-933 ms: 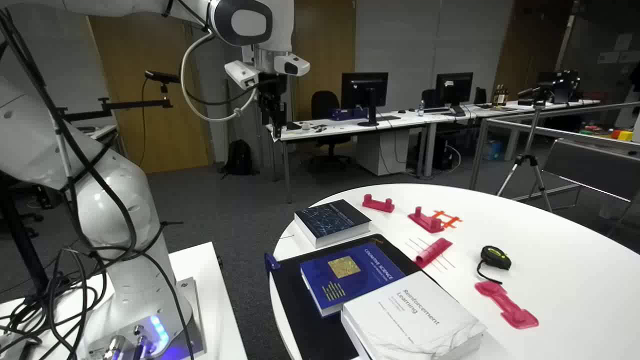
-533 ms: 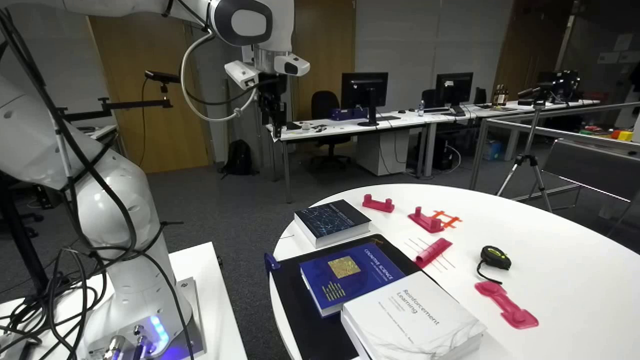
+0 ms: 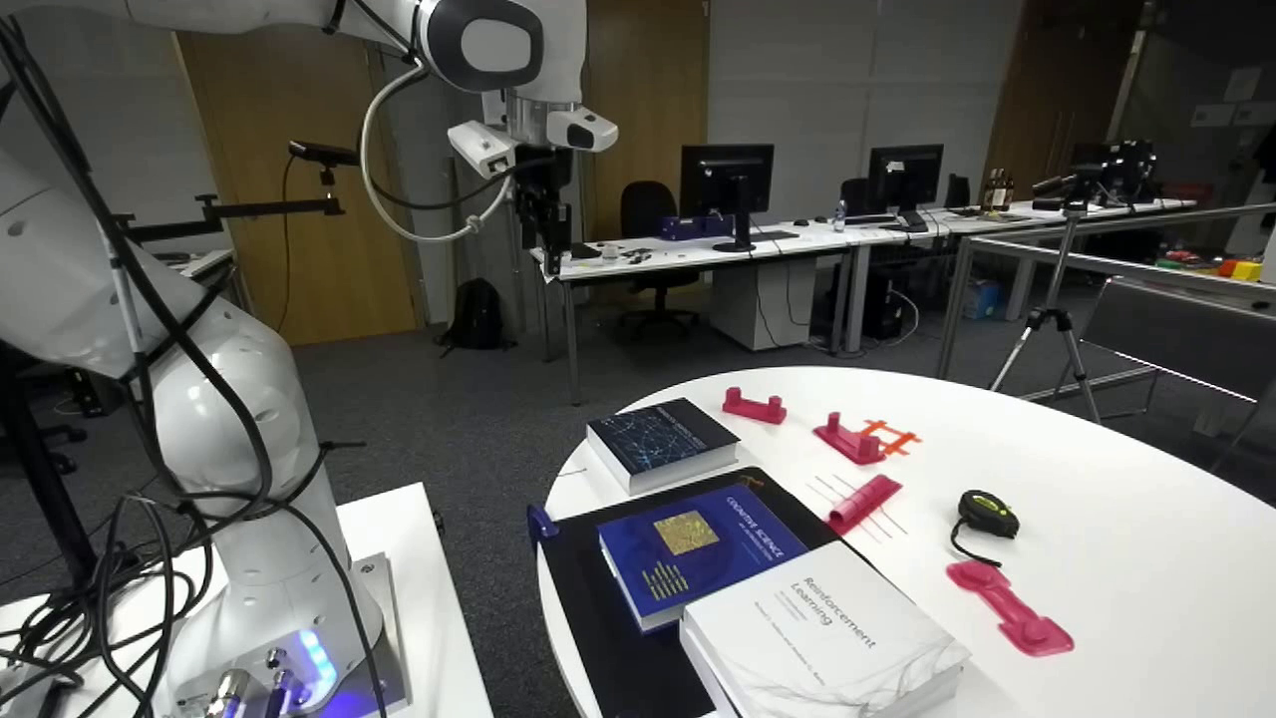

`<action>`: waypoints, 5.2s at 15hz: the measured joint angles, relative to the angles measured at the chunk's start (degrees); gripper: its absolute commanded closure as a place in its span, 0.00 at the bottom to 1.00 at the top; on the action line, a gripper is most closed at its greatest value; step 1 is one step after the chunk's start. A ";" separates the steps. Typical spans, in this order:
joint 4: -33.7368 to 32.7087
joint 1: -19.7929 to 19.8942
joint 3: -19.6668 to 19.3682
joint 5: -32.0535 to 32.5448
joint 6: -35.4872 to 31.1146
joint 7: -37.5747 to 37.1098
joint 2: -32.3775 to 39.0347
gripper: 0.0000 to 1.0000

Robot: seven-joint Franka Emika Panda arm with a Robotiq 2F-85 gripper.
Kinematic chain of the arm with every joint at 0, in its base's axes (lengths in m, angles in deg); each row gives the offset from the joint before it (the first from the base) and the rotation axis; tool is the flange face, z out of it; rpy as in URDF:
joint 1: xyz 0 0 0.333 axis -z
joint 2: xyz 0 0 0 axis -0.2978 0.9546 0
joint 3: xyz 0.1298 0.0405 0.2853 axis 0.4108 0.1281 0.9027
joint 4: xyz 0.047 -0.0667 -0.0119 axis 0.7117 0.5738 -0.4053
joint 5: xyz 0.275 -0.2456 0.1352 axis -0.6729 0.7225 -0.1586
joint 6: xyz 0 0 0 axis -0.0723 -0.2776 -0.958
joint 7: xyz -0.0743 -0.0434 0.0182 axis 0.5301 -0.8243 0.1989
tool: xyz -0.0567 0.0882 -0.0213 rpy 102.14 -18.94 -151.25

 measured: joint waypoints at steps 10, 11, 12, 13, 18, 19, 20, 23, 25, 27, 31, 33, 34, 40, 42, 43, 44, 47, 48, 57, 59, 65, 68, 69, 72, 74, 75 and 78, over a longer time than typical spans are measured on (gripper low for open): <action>0.00 0.00 0.00 0.00 0.00 0.00 0.00 0.00; 0.00 0.00 0.00 0.00 0.00 0.00 0.00 0.00; 0.00 0.00 0.00 0.00 0.00 0.00 0.00 0.00; 0.00 0.00 0.00 0.00 0.00 0.00 0.00 0.00; 0.00 0.00 0.00 0.00 0.00 0.00 0.00 0.00; 0.00 0.00 0.00 0.00 0.00 0.00 0.00 0.00; 0.00 0.00 0.00 0.00 0.00 0.00 0.00 0.00; 0.00 0.00 0.00 0.00 0.00 0.00 0.00 0.00; 0.00 0.00 0.00 0.00 0.00 0.00 0.00 0.00; 0.00 0.00 0.00 0.00 0.00 0.00 0.00 0.00; 0.00 0.00 0.00 0.00 0.00 0.00 0.00 0.00; 0.00 0.00 0.00 0.00 0.00 0.00 0.00 0.00; 0.00 0.00 0.00 0.00 0.00 0.00 0.00 0.00; 0.00 0.00 0.00 0.00 0.00 0.00 0.00 0.00; 0.01 0.04 0.05 0.00 0.00 0.05 0.00 0.00; 0.04 0.11 0.15 0.00 0.00 0.06 0.00 0.00; 0.10 0.15 0.22 0.00 0.00 0.06 0.00 0.00; 1.42 0.50 0.35 -0.21 -1.54 -0.88 -0.07 0.00; 2.38 0.86 0.37 -0.43 -3.30 -1.17 -0.06 0.00; 7.57 3.59 -1.36 -3.84 -22.77 -1.35 7.77 0.00; 7.52 4.82 -1.30 -2.18 -23.55 -2.77 10.41 0.00; 5.33 8.21 -2.44 1.88 -14.51 -4.99 12.56 0.00; 2.48 8.15 -2.72 0.97 -10.41 -4.99 12.54 0.00; 2.35 8.13 -2.72 0.94 -10.37 -4.99 12.54 0.00; 2.36 8.13 -2.72 0.93 -10.36 -4.99 12.55 0.00; 2.50 8.15 -2.66 1.12 -10.39 -4.99 12.59 0.00; 2.76 8.18 -2.62 1.35 -10.48 -4.99 12.70 0.00; 5.34 8.55 -2.46 5.44 -13.75 -5.11 13.00 0.00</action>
